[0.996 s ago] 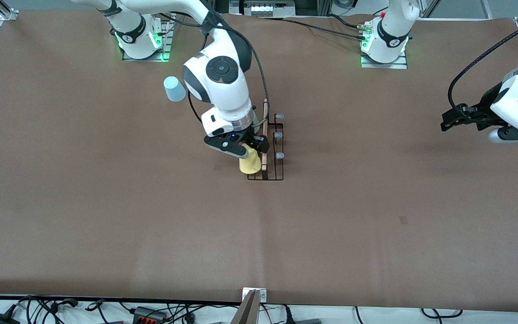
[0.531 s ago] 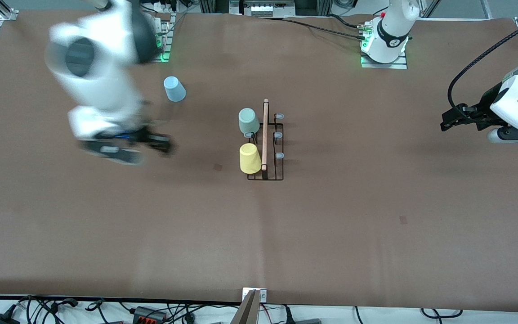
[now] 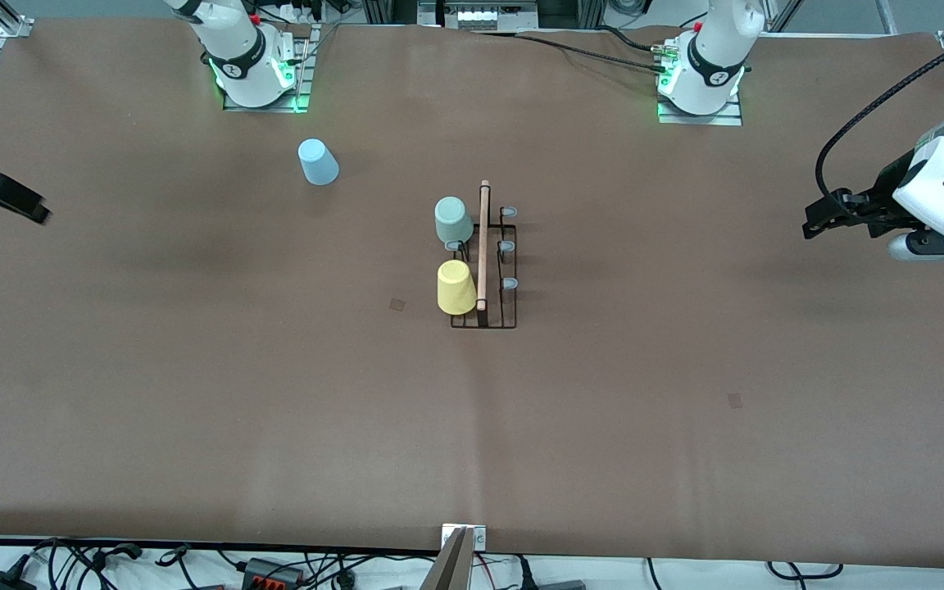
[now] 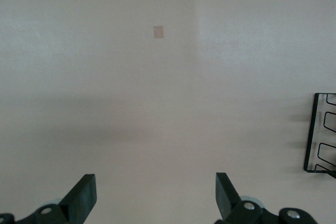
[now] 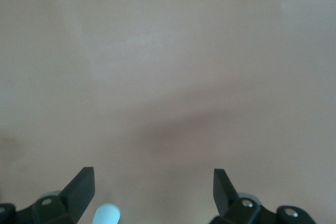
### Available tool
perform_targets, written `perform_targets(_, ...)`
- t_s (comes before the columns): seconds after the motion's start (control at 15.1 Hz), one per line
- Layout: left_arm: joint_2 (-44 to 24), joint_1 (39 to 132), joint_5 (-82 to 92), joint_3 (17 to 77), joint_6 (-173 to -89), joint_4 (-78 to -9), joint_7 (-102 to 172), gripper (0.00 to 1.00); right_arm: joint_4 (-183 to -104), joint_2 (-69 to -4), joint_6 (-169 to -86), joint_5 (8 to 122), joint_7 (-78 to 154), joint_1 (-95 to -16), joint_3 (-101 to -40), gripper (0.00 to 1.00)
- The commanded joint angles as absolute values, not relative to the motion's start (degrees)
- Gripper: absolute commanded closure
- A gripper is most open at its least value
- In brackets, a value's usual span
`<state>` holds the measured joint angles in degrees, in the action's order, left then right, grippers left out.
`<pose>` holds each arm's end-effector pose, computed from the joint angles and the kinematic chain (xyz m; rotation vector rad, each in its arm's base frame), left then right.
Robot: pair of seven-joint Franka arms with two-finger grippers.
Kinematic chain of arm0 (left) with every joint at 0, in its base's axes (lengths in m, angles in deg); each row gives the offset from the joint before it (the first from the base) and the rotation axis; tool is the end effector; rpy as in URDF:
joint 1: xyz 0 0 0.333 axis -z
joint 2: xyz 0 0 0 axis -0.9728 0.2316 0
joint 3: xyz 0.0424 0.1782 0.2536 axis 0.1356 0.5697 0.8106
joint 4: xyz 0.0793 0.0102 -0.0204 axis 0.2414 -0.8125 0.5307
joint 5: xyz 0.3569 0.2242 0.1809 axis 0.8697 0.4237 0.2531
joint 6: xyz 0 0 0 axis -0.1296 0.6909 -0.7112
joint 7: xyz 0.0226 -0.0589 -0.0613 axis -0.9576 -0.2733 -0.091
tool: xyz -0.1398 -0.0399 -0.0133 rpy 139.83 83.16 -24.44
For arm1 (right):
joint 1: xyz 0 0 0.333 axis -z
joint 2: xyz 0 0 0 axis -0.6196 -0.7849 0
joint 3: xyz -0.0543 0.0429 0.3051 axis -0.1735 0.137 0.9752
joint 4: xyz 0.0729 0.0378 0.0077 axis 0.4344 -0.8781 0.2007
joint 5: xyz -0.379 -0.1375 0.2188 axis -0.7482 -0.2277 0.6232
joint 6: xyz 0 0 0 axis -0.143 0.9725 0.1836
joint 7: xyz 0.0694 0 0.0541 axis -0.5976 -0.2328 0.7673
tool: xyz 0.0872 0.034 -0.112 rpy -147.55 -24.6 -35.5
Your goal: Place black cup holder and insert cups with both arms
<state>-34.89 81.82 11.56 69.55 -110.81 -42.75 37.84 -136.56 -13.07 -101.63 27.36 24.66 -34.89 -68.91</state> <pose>0.6285 -0.0131 0.5035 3.0994 0.0820 -0.0615 0.6150 -0.0798 0.5647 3.0934 -0.4170 -0.0579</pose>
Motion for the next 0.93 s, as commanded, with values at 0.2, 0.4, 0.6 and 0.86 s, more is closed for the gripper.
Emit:
perform_targets(0.2, -36.55, 82.23, 12.65, 69.81, -110.96, -44.12, 38.69, 0.0, -132.16, -16.99, -97.93, 28.55, 31.19, -37.75, -69.12, 0.0)
perform_targets(0.4, -36.55, 82.23, 12.65, 69.81, -110.96, -44.12, 38.69, 0.0, -132.33, -16.99, -99.68, 27.92, 33.67, -37.76, -69.03, 0.0)
perform_targets(0.6, -36.55, 82.23, 12.65, 69.81, -110.96, -44.12, 38.69, 0.0, -132.24, -16.99, -99.95, 27.39, 34.99, -37.32, -69.2, 0.0)
perform_targets(0.86, -36.55, 82.23, 12.65, 69.81, -110.96, -44.12, 38.69, 0.0, -132.59, -16.73, -100.04, 26.51, 34.11, -37.76, -68.68, 0.0)
